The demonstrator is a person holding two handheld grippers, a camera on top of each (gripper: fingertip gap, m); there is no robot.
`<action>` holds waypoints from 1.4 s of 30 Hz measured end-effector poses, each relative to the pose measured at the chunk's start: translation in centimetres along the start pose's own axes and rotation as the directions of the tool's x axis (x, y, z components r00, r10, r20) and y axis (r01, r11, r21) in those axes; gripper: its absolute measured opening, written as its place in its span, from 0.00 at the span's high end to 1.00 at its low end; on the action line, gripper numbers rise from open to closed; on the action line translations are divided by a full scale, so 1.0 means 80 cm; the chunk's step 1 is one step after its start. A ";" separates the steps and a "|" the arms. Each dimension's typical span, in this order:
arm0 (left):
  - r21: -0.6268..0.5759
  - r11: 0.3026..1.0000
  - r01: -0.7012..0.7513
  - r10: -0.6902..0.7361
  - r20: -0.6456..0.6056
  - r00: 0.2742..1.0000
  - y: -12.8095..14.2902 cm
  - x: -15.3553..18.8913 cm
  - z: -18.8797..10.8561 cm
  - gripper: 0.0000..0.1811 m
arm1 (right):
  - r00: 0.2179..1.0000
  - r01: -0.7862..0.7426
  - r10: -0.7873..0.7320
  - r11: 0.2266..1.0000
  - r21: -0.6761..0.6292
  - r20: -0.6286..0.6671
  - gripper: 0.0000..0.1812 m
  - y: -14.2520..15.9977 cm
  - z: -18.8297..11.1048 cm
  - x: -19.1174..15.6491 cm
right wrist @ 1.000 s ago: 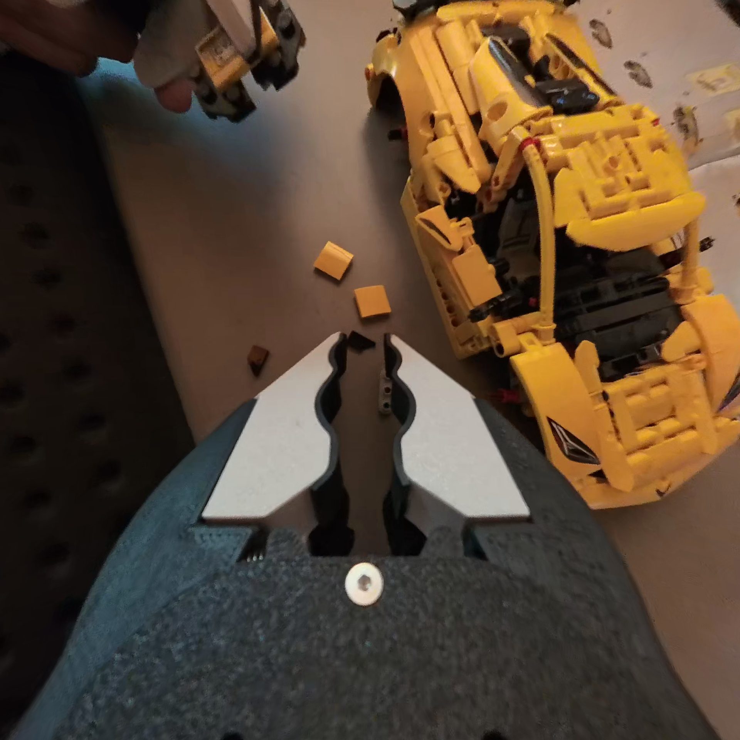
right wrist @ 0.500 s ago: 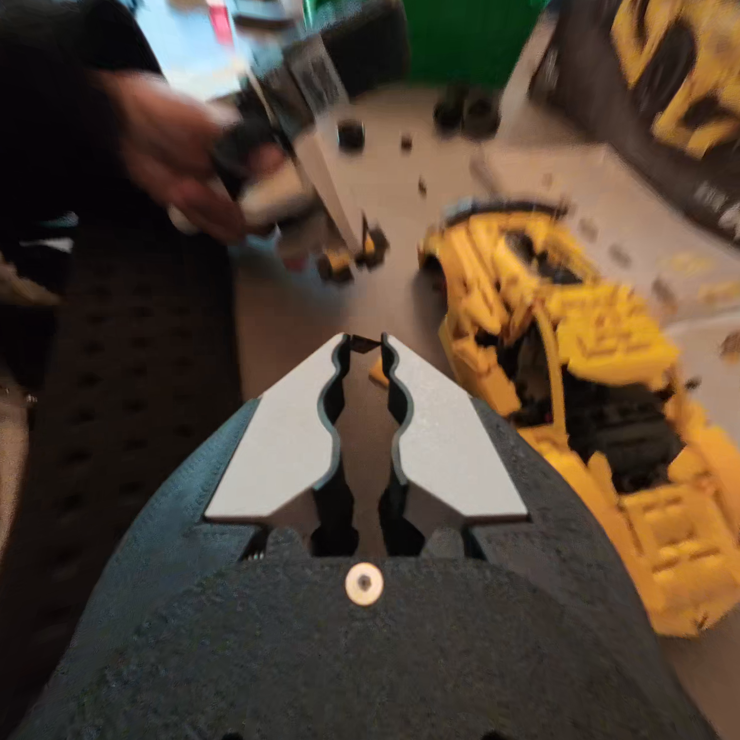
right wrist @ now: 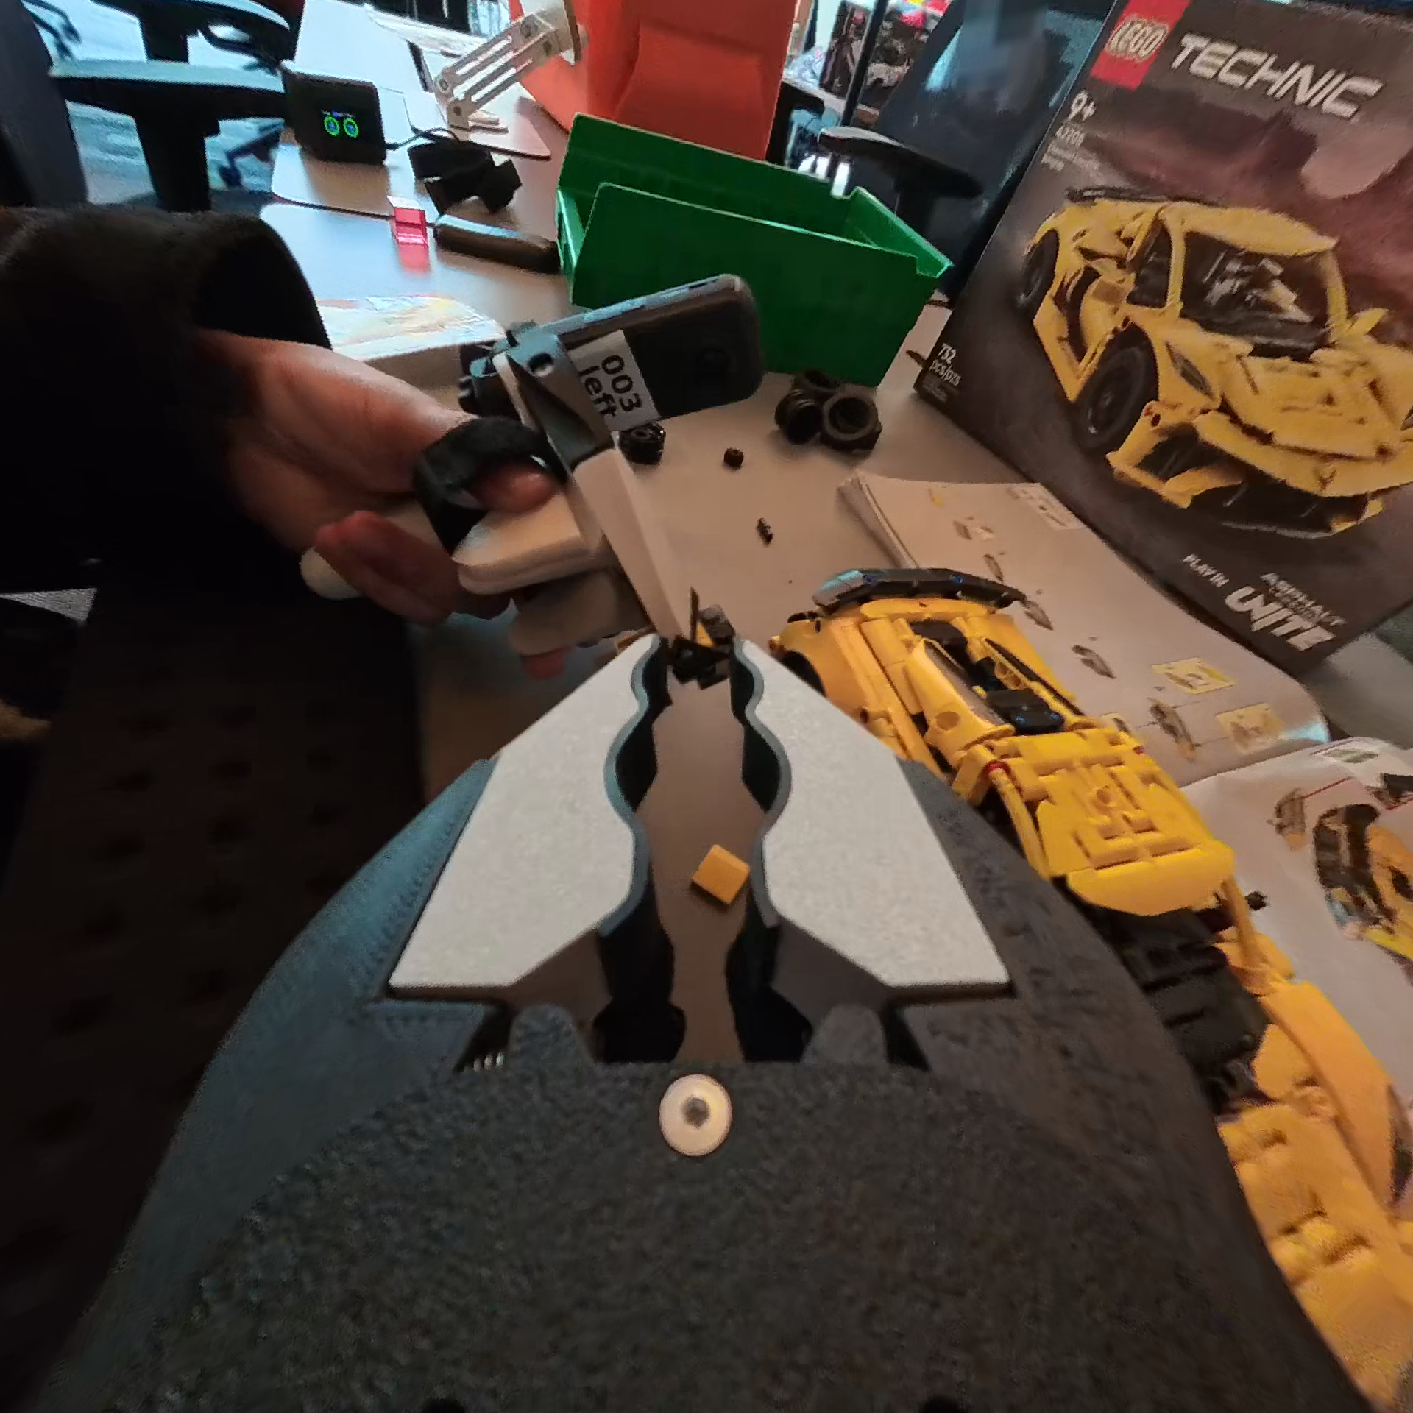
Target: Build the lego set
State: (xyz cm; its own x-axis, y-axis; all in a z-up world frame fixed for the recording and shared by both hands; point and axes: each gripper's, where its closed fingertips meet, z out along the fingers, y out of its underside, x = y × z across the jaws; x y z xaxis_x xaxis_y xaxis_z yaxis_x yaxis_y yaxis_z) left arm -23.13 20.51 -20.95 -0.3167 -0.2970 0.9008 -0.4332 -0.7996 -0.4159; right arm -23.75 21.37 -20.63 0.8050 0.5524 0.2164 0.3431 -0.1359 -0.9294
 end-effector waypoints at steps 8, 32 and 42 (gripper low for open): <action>-0.009 1.000 0.009 -0.009 -0.011 1.000 0.002 0.001 0.000 0.97 | 0.991 -0.116 0.112 0.992 0.049 0.067 0.92 0.003 -0.002 -0.002; 0.294 0.950 -0.102 0.034 0.230 0.973 -0.064 -0.031 -0.067 0.97 | 0.965 -0.016 0.110 0.932 -0.362 0.239 0.88 0.097 0.008 -0.046; 0.229 0.964 -0.135 0.071 0.268 0.961 -0.054 -0.033 -0.060 0.97 | 0.954 0.010 0.138 0.873 -0.488 0.266 0.87 0.114 -0.043 -0.046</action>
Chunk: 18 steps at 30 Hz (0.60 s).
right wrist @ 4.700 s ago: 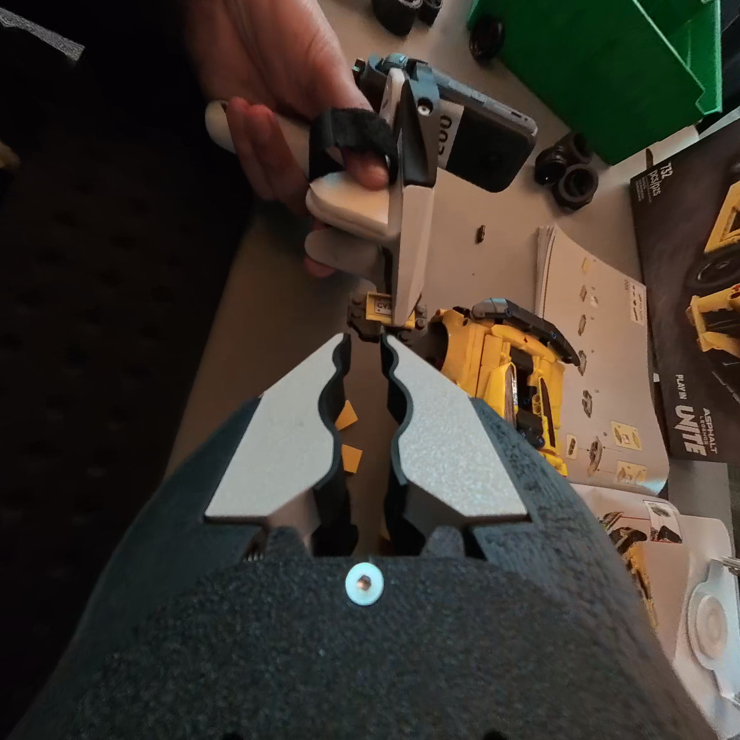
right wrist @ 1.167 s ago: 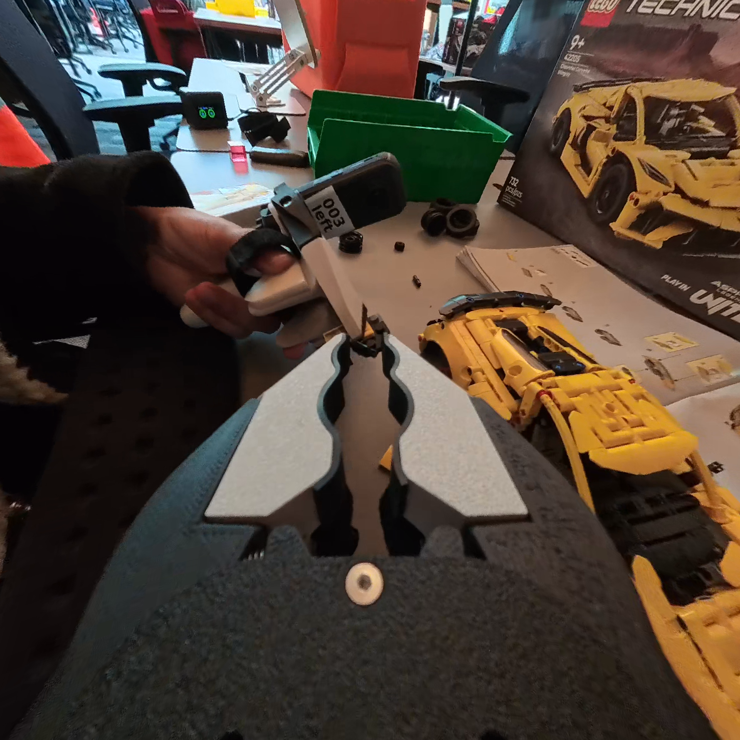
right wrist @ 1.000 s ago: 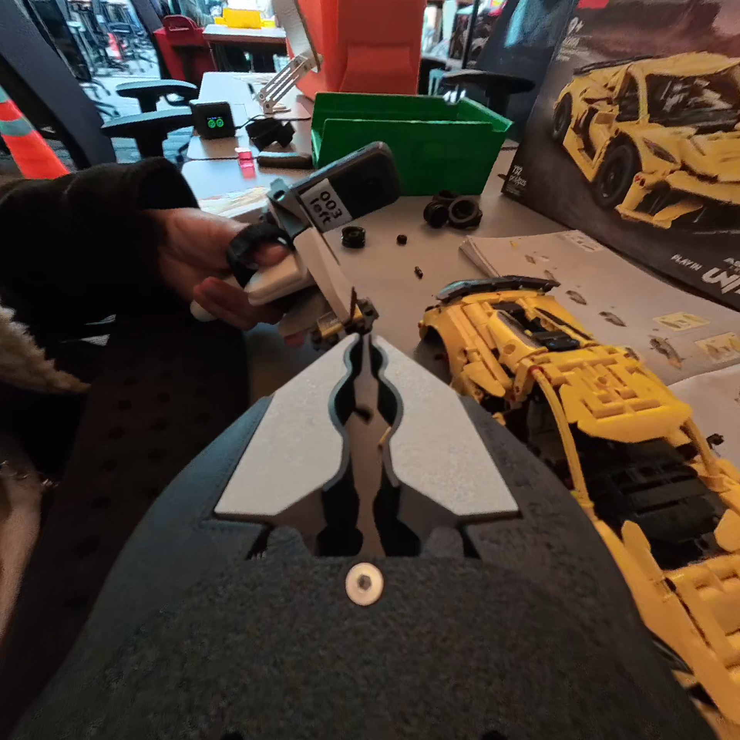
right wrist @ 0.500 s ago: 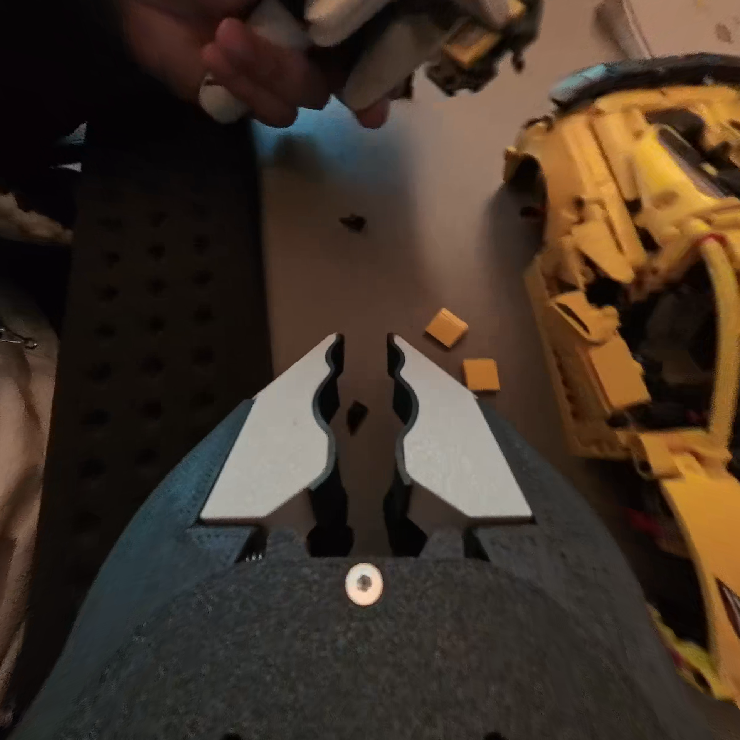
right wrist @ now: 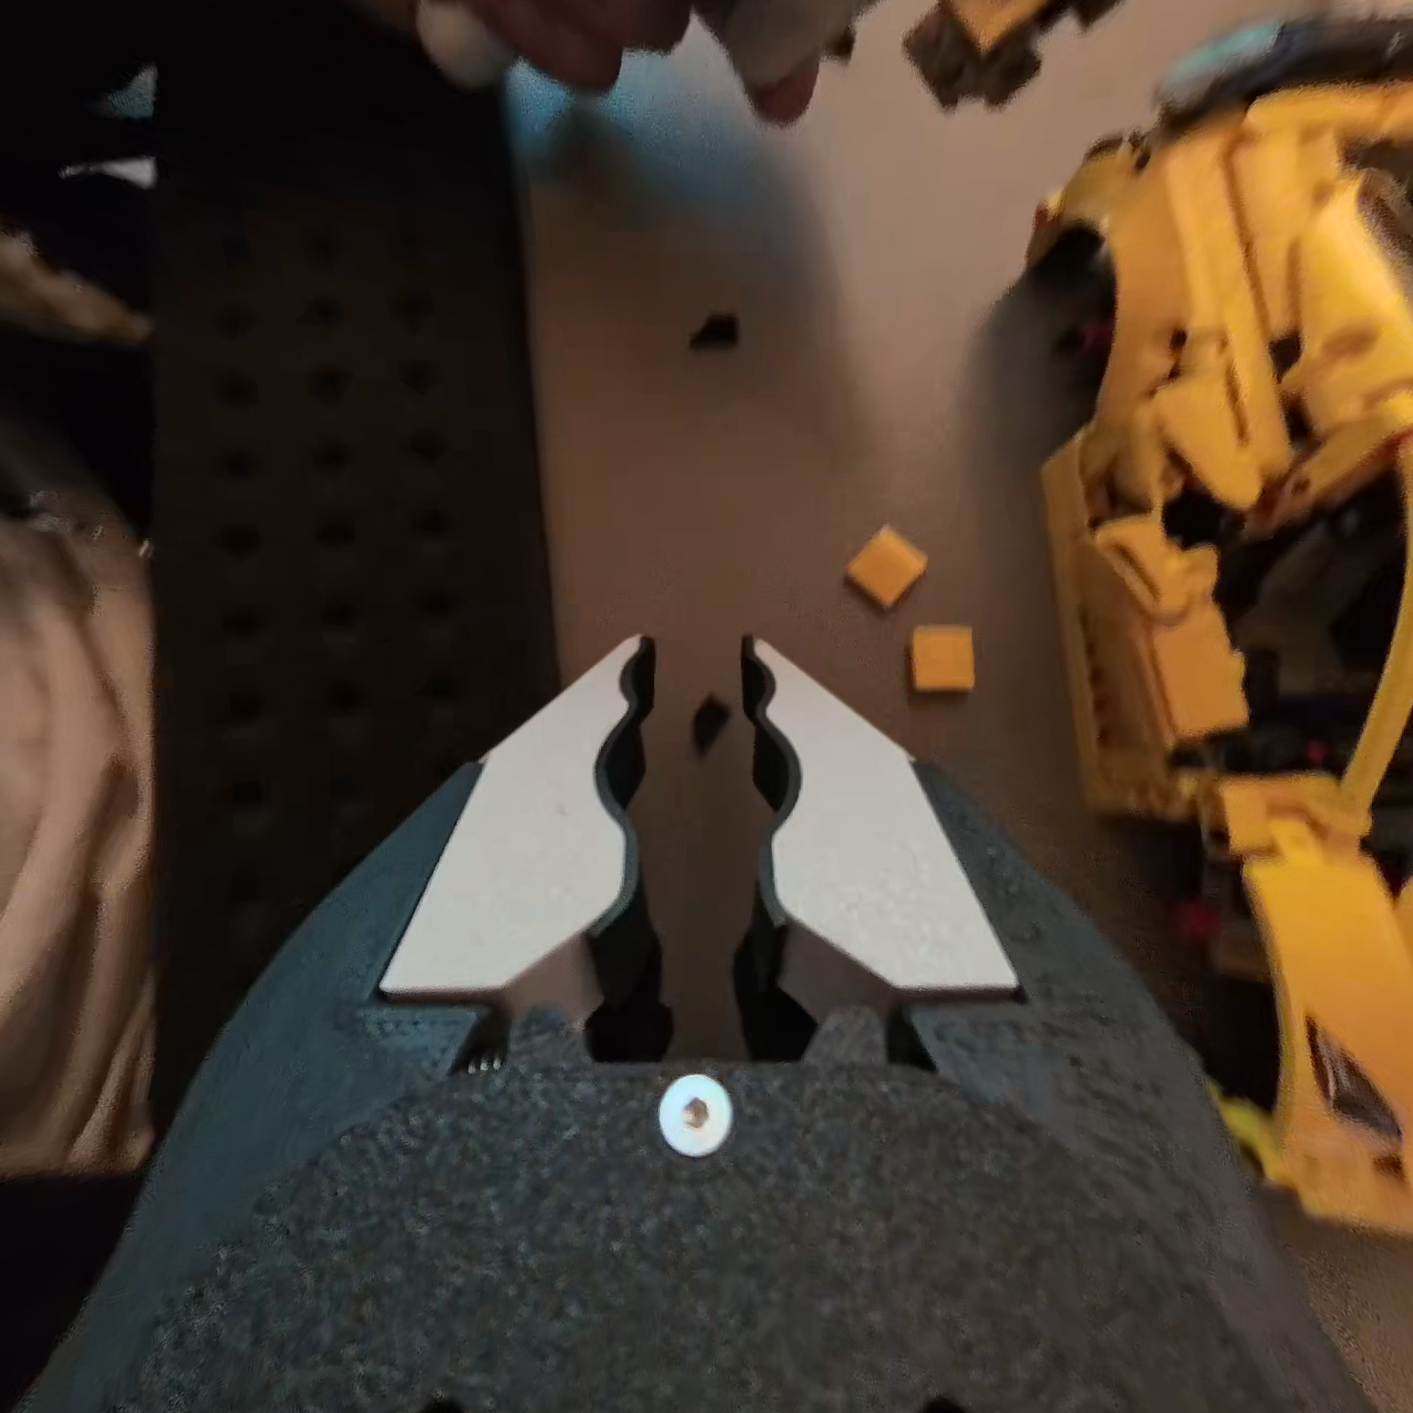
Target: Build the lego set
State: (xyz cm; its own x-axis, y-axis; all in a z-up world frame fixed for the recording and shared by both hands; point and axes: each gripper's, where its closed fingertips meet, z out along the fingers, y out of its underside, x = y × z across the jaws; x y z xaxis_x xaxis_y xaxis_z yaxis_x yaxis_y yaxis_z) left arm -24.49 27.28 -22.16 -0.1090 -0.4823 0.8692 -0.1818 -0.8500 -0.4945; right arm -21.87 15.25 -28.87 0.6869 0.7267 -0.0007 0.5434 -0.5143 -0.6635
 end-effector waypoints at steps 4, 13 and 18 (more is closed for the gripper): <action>-0.023 1.000 0.005 -0.006 -0.019 1.000 0.005 0.003 0.004 0.97 | 1.000 -0.012 0.012 1.000 -0.011 -0.019 0.88 0.035 -0.024 -0.003; -0.070 0.998 0.000 -0.002 -0.038 0.999 0.016 0.009 0.011 0.97 | 1.000 -0.012 0.012 1.000 0.020 -0.019 0.93 0.029 -0.004 0.000; -0.074 0.997 0.001 -0.004 -0.045 0.999 0.017 0.010 0.012 0.97 | 0.999 0.019 -0.019 1.000 -0.001 -0.039 0.92 0.027 -0.001 0.002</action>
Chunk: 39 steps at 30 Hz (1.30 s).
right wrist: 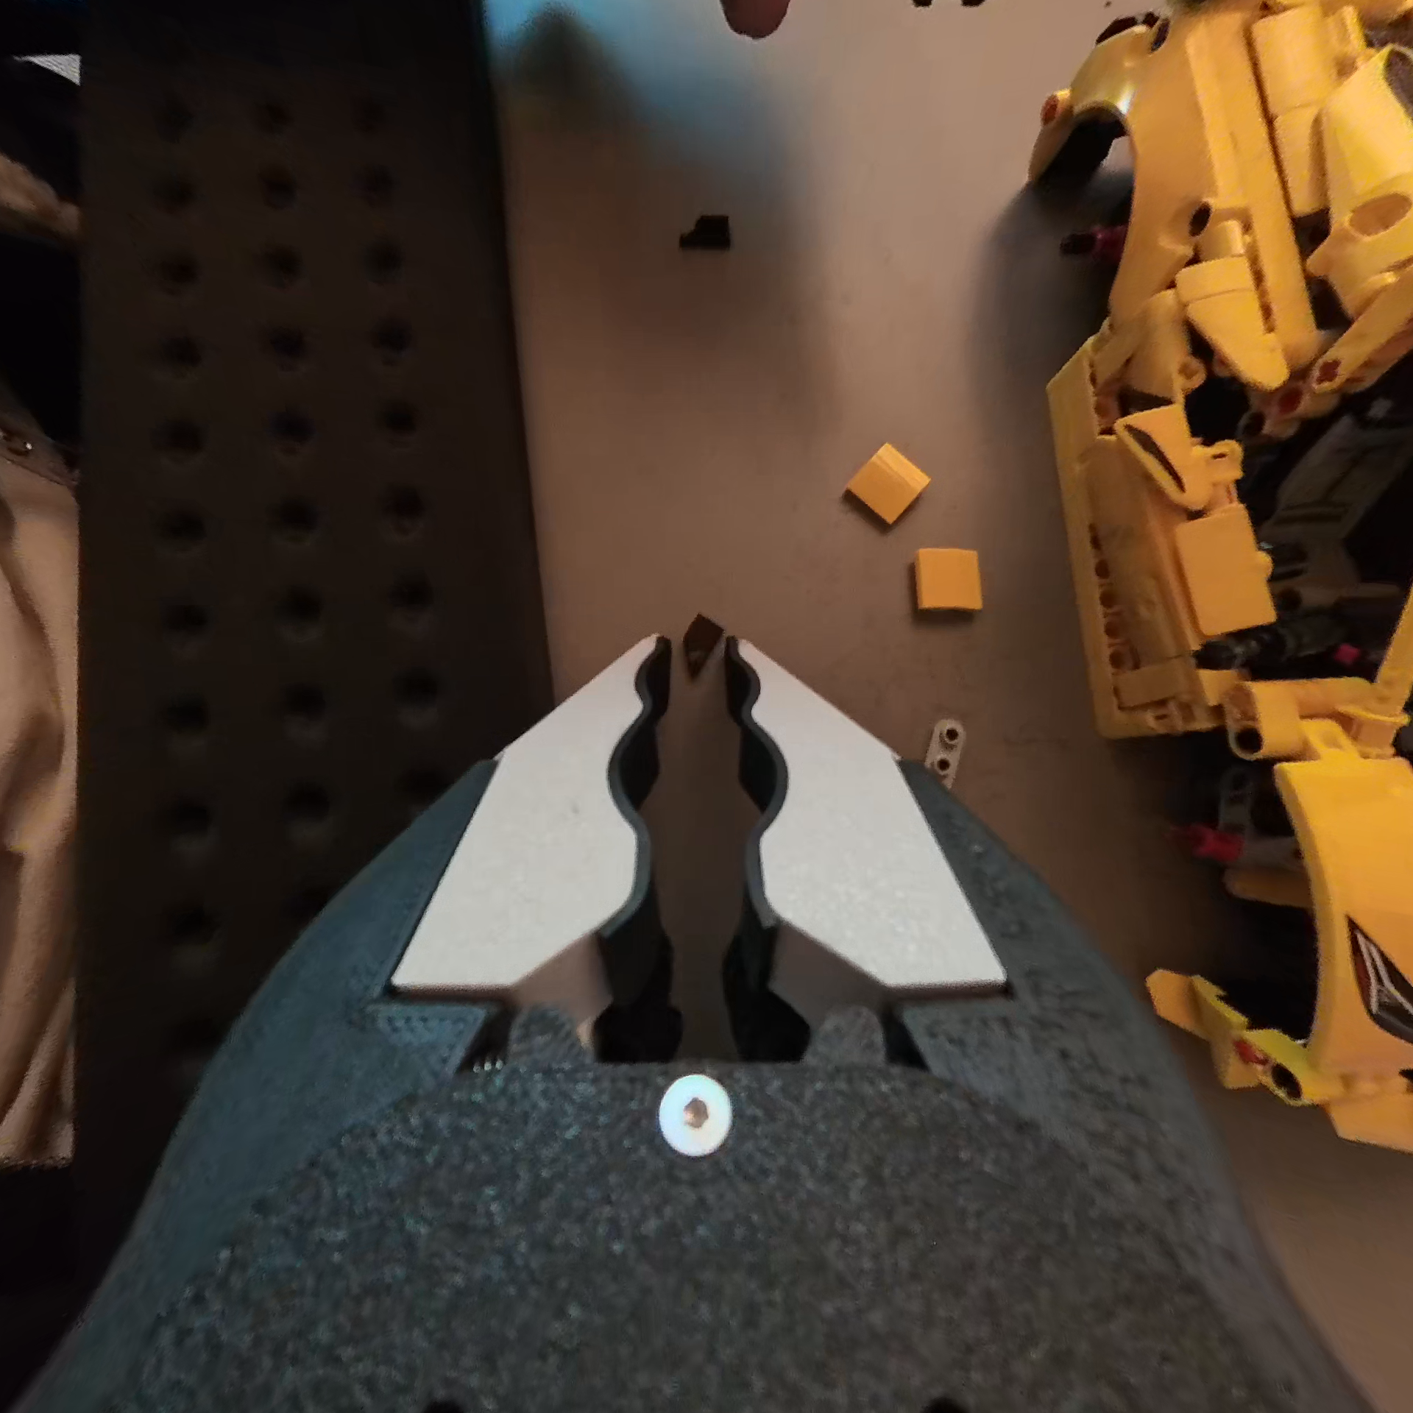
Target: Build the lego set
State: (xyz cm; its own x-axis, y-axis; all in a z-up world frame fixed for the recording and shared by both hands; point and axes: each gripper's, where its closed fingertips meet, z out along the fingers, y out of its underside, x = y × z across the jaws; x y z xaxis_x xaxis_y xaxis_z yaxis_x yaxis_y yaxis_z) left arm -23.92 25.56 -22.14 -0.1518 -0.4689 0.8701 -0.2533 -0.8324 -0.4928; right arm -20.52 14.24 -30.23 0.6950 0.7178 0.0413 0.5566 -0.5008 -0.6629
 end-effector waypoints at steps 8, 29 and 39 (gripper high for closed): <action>-0.042 0.999 -0.004 0.002 -0.036 0.999 0.009 0.008 0.005 0.97 | 0.997 0.062 -0.063 0.997 -0.035 -0.034 0.95 -0.005 0.004 0.003; -0.282 0.958 0.045 -0.119 -0.249 0.961 0.060 0.049 0.023 0.97 | 0.714 0.695 -0.674 0.715 -0.076 0.192 0.96 -0.134 -0.031 0.027; -0.263 0.960 0.092 -0.137 -0.161 0.977 0.055 0.029 0.025 0.97 | 0.635 0.771 -0.741 0.588 -0.247 0.219 0.96 -0.117 -0.023 0.032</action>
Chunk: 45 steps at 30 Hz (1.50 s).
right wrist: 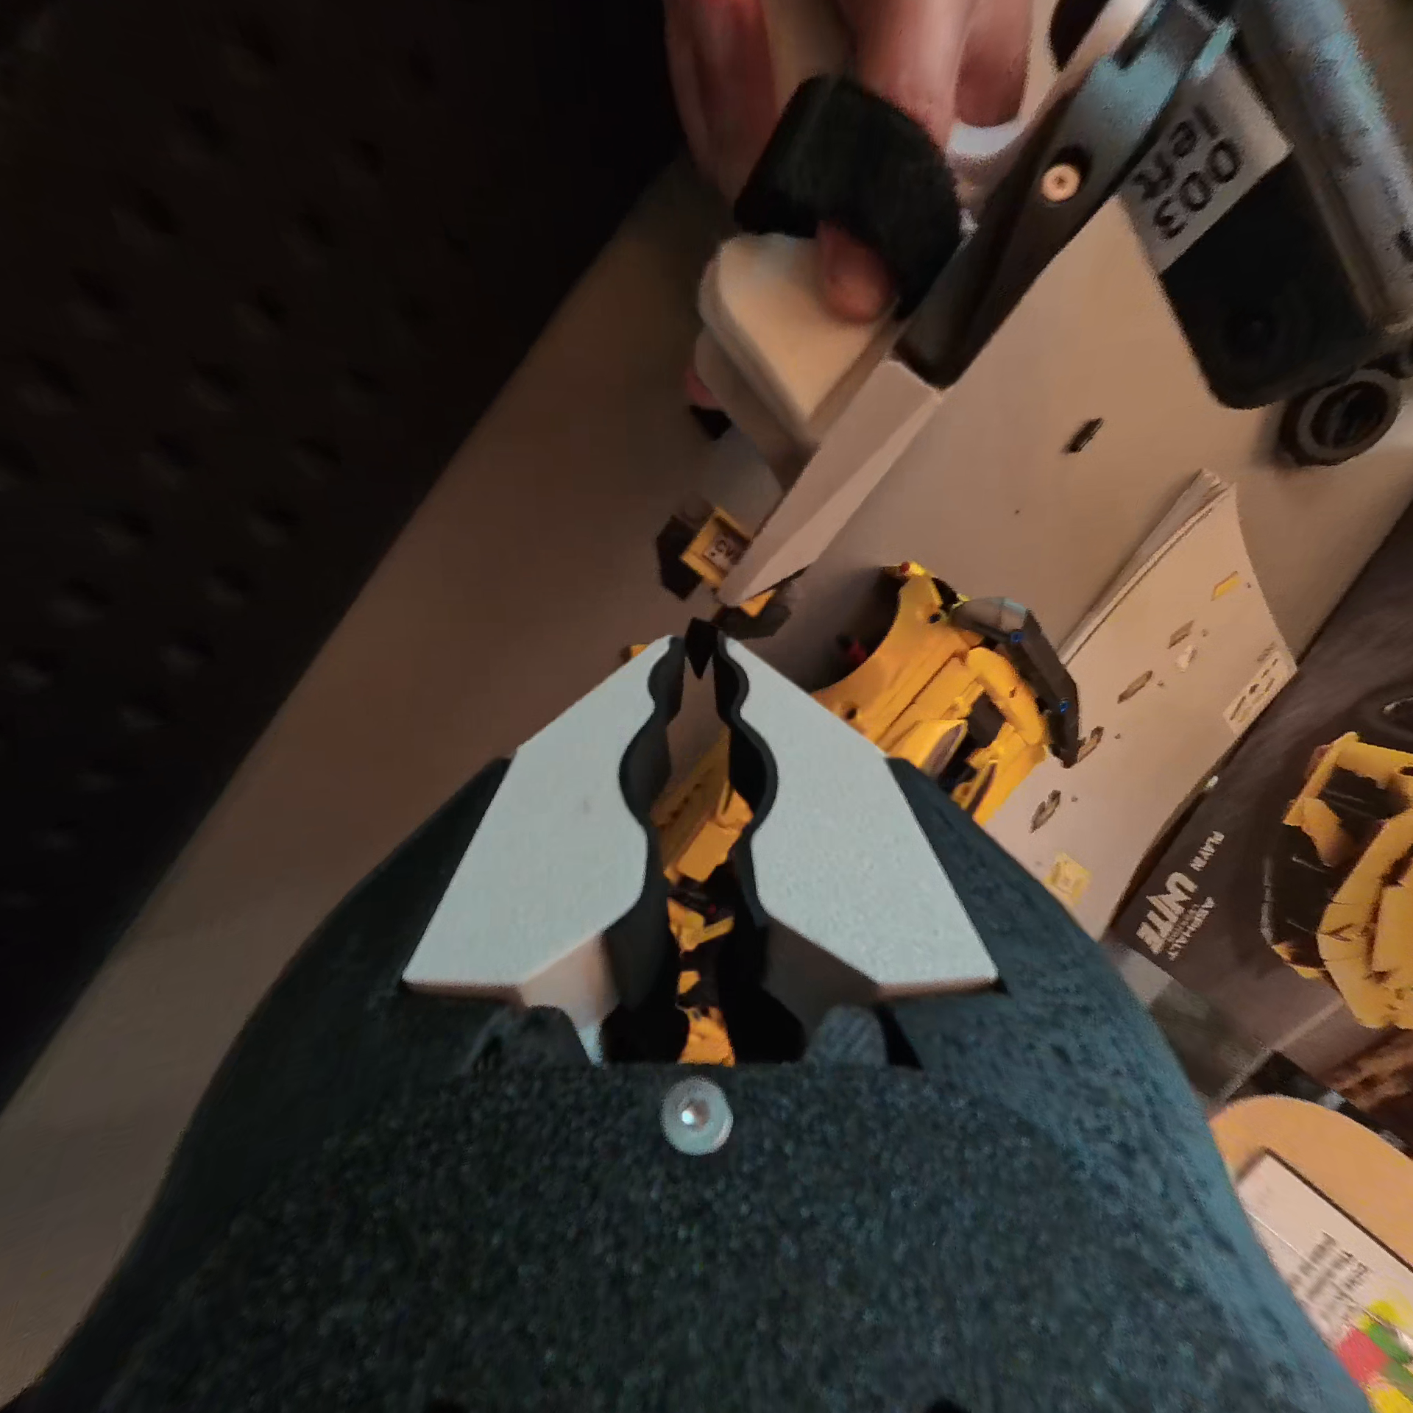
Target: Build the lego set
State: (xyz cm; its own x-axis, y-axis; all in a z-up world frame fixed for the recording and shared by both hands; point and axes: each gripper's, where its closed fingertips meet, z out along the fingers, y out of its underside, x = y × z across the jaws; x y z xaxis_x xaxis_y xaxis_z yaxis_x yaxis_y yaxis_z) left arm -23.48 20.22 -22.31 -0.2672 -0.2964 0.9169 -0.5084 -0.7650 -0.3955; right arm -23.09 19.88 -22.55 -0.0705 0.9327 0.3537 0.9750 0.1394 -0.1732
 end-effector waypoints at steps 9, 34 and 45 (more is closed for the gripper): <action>-0.011 1.000 -0.004 0.004 0.030 1.000 0.002 -0.005 0.001 0.97 | 0.940 -0.064 0.004 0.984 0.163 0.341 0.96 0.025 0.039 -0.119; -0.010 1.000 -0.017 0.017 0.009 1.000 0.002 0.000 0.002 0.97 | 0.588 -0.809 0.772 0.568 0.154 0.243 0.82 0.045 0.030 -0.105; -0.016 1.000 -0.018 0.018 0.000 1.000 0.003 0.002 0.003 0.97 | 0.199 -0.976 0.973 0.185 0.119 0.119 0.86 0.043 0.041 -0.130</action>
State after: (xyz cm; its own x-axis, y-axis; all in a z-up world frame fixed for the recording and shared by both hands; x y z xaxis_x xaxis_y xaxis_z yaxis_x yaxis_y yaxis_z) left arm -23.49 19.83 -22.26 -0.2766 -0.3101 0.9096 -0.5162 -0.7504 -0.4128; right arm -19.67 11.75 -29.87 0.9092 0.3608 -0.2078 0.2240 -0.8446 -0.4863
